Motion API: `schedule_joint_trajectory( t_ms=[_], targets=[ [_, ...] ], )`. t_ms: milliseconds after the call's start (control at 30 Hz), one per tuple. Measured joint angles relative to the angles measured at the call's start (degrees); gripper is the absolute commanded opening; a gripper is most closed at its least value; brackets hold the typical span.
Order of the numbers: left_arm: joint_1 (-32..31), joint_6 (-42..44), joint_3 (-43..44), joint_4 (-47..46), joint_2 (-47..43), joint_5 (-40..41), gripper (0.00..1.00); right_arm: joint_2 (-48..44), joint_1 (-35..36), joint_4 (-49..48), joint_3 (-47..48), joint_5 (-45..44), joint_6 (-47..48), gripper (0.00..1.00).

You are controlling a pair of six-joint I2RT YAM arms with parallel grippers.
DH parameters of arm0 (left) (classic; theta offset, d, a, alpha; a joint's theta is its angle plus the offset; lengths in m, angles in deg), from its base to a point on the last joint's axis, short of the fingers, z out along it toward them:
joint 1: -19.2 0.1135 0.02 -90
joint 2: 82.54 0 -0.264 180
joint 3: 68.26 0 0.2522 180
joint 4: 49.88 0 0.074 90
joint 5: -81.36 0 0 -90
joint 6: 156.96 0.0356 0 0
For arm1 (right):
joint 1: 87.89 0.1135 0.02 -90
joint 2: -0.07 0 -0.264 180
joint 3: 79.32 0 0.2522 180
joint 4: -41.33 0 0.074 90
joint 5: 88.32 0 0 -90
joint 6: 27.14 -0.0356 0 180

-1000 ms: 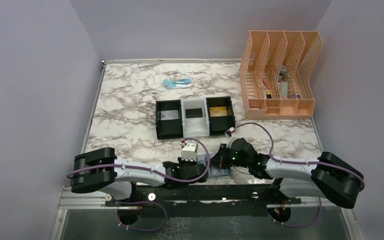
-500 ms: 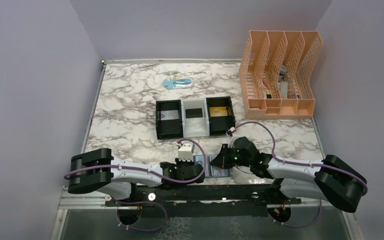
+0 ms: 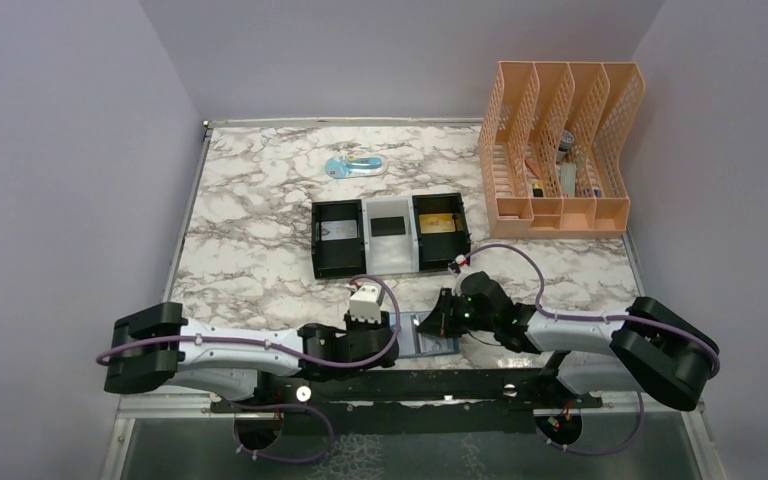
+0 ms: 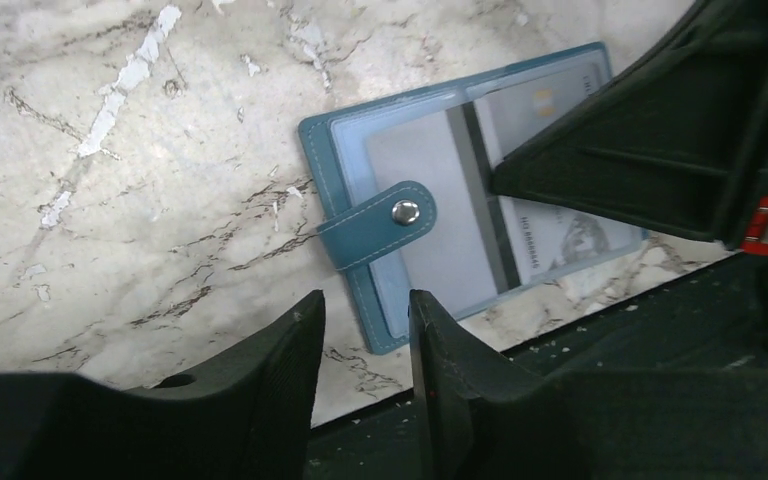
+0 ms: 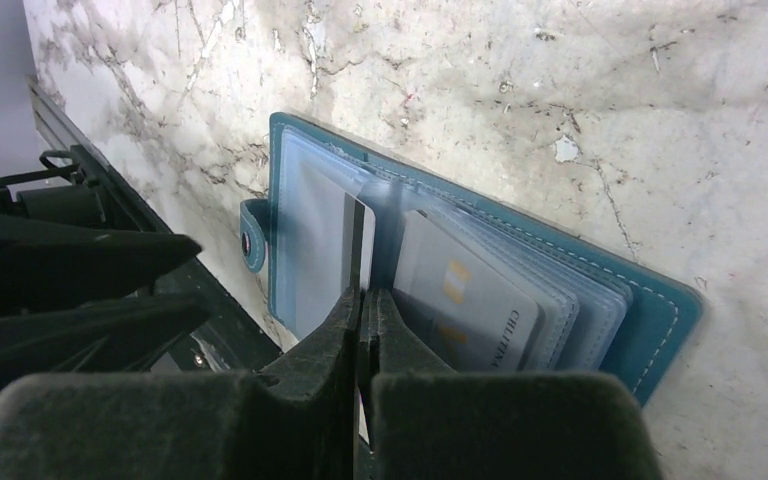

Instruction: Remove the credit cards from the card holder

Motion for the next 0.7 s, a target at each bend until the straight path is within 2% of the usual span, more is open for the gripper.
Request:
schedule_joint_trajectory(
  t_ms=[100,200,333,500,700],
  targets=[
    [0.0,1.6,0.0,0.2,-4.4,0.0,0.41,0.3,0.0,-0.2,0.0,0.0,-0.6,0.01],
    [0.0,4.0,0.0,-1.4,-8.6,-0.5,0.49,0.3,0.0,-0.2,0.0,0.0,-1.0,0.01],
    [0.0,7.0,-3.1,-11.0,-11.8,-3.2,0.50,0.1,0.0,-0.2,0.0,-0.2,-1.4,0.01],
    [0.5,7.9,-8.4,-20.8,-8.9,-6.8,0.47,-0.5,0.0,0.0,-0.1,-0.3,-1.9,0.01],
    [1.6,7.8,-8.9,-22.7,-3.5,-7.4,0.44,-1.6,0.0,0.5,-0.1,-0.5,-2.3,0.01]
  ],
)
